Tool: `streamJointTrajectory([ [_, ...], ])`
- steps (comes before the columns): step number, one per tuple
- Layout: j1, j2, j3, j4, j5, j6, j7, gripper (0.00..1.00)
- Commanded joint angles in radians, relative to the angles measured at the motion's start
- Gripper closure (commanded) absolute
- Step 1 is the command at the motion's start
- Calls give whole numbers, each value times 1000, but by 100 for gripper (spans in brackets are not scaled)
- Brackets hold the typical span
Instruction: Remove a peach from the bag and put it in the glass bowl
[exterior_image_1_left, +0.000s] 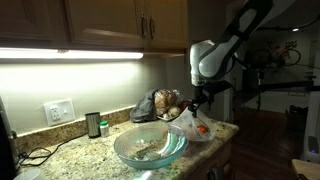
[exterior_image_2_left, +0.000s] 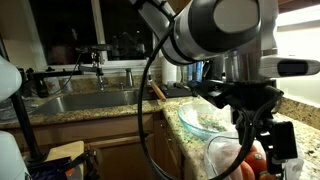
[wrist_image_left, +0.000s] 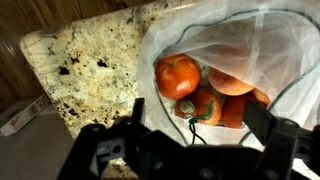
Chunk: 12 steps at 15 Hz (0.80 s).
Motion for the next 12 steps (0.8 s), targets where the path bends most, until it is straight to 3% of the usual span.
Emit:
streamJointTrajectory([
  [1, 11, 4, -11, 4, 4, 3, -4, 0],
  [12, 11, 14, -12, 6, 3, 15, -3, 0],
])
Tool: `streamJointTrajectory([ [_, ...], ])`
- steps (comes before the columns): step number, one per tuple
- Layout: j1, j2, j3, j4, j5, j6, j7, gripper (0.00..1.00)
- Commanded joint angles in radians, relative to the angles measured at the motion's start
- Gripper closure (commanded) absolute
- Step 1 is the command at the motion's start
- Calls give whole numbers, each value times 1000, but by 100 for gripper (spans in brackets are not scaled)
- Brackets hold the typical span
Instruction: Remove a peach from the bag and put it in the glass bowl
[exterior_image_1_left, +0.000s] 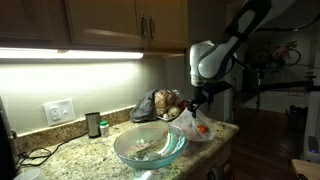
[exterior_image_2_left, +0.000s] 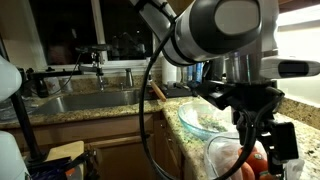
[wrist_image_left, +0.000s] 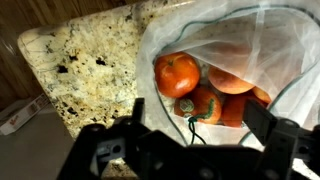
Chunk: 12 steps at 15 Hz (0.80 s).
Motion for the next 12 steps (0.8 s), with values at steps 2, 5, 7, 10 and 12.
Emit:
streamJointTrajectory([
  [2, 11, 25, -11, 7, 13, 21, -2, 0],
  [5, 8, 56, -12, 21, 39, 26, -14, 0],
  [7, 8, 81, -13, 36, 53, 27, -19, 0],
  [10, 9, 120, -15, 67, 73, 24, -24, 0],
  [12, 12, 144, -15, 88, 87, 18, -27, 0],
])
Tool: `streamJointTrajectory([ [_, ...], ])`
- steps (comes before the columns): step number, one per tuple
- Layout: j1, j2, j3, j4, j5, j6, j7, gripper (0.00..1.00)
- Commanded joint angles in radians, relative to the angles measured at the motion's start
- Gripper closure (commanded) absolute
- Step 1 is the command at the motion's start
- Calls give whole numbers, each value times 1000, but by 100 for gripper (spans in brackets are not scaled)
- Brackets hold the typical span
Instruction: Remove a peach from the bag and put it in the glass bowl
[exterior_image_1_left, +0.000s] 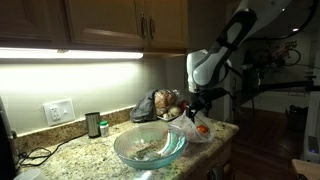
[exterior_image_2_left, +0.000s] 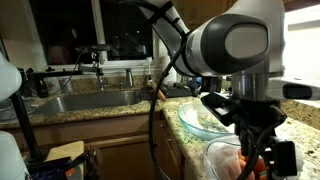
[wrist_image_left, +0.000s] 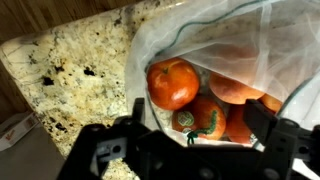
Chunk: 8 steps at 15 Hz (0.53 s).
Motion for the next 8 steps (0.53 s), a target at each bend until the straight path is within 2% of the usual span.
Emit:
streamJointTrajectory([
  [1, 13, 46, -15, 39, 37, 11, -23, 0],
  [8, 27, 109, -15, 82, 60, 1, -17, 0],
])
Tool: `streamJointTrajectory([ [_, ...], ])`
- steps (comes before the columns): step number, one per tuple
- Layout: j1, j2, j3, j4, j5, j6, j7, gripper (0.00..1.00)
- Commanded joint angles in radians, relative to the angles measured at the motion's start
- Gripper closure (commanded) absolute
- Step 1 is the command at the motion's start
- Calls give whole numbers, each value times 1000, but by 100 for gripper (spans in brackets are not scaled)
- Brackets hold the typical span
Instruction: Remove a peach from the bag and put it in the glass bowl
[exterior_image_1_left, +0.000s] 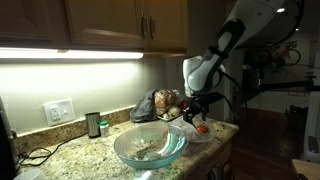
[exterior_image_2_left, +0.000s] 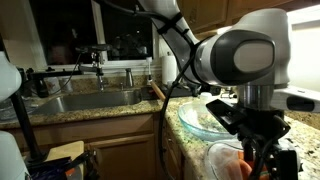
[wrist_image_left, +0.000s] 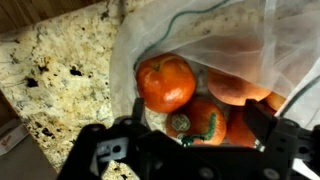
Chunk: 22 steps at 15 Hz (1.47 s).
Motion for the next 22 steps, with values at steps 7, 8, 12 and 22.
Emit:
streamJointTrajectory([
  [7, 22, 30, -26, 22, 31, -4, -11, 0],
  [8, 21, 30, -28, 21, 34, -5, -10, 0],
  [12, 19, 32, -37, 23, 40, -14, -9, 0],
  [22, 24, 32, -54, 22, 31, -24, 4, 0],
])
